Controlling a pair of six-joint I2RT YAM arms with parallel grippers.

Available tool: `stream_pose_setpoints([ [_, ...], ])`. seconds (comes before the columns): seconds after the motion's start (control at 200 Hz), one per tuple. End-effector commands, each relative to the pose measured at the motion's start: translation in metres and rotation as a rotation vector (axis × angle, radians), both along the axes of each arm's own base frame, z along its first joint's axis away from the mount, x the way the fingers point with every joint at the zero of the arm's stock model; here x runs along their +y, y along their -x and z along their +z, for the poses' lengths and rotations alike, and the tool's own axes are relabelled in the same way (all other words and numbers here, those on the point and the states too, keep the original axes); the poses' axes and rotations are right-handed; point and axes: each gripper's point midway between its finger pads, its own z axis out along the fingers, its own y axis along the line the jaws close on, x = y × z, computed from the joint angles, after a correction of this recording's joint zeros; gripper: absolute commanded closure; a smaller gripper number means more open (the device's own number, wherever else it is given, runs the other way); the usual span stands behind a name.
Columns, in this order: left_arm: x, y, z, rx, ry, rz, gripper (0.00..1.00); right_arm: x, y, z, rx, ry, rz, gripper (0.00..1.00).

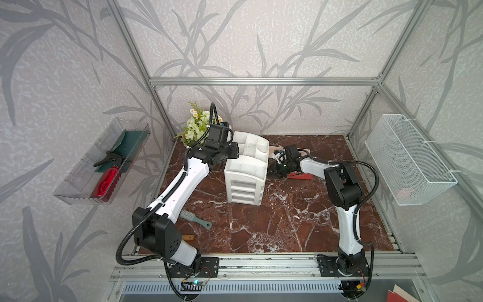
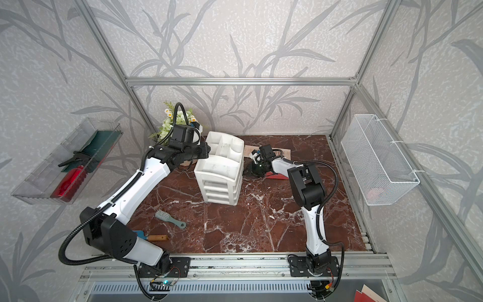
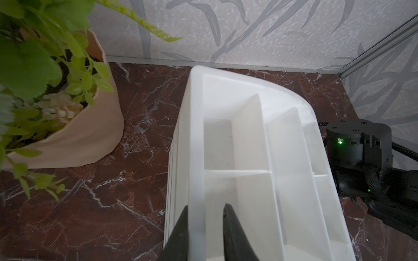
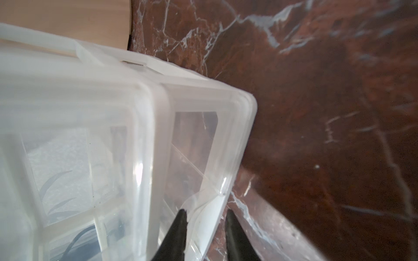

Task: Take the postcards out of the drawer
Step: Close the drawer in the storage box.

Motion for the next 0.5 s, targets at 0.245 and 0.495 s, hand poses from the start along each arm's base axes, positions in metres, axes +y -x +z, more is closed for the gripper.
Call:
stream_pose_setpoints([
  [0.245,-0.026,0.013,-0.037,0.119,0.003,-0.07,0.73,0.0,-0.023,0.051,-0.121,-0.046,0.028,0.69],
  [0.495,-0.015,0.003,-0.02,0.063,-0.045,-0.058,0.66,-0.007,-0.013,0.048,-0.117,-0.015,0.036,0.68],
])
